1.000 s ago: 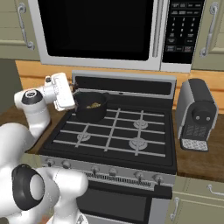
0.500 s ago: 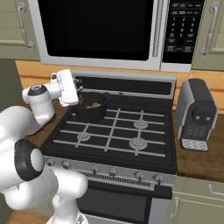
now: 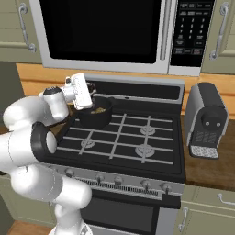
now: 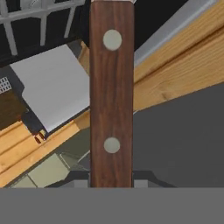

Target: Put the onion and sweet potato in the pot. Retrieve the spatula and lightly stir the vegetables in the pot.

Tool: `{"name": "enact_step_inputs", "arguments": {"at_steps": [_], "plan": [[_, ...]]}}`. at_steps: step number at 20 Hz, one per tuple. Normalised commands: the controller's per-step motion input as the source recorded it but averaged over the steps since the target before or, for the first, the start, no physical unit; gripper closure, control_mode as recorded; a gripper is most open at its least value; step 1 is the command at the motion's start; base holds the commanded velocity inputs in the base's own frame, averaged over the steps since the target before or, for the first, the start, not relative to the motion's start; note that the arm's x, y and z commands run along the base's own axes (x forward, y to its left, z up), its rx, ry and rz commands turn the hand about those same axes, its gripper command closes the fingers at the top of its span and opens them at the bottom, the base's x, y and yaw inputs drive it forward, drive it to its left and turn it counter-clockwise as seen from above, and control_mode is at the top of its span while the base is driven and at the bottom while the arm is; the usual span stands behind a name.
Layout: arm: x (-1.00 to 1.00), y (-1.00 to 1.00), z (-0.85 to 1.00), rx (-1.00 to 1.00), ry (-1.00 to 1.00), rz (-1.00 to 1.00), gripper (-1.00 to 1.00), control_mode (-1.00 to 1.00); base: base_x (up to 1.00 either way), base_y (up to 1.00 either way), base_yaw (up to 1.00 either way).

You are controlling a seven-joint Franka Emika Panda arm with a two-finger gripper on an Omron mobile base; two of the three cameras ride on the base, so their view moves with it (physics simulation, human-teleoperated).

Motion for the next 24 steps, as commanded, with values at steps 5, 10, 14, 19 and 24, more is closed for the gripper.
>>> {"name": "enact_step_inputs", "arguments": {"at_steps": [5, 10, 14, 19, 24], "plan": [[0.49, -0.10, -0.37, 0.00, 0.00, 0.03, 1.00, -1.00, 0.00, 0.00, 0.00], [0.26, -0.08, -0.26, -0.06, 0.00, 0.10, 1.00, -1.00, 0.00, 0.00, 0.00], [0.14, 0.00, -0.29, -0.08, 0.01, 0.16, 1.00, -1.00, 0.00, 0.00, 0.00], [0.03, 0.00, -0.43, -0.03, 0.09, 0.16, 1.00, -1.00, 0.00, 0.00, 0.00], [0.00, 0.00, -0.15, 0.00, 0.14, 0.13, 1.00, -1.00, 0.00, 0.00, 0.00]]}}
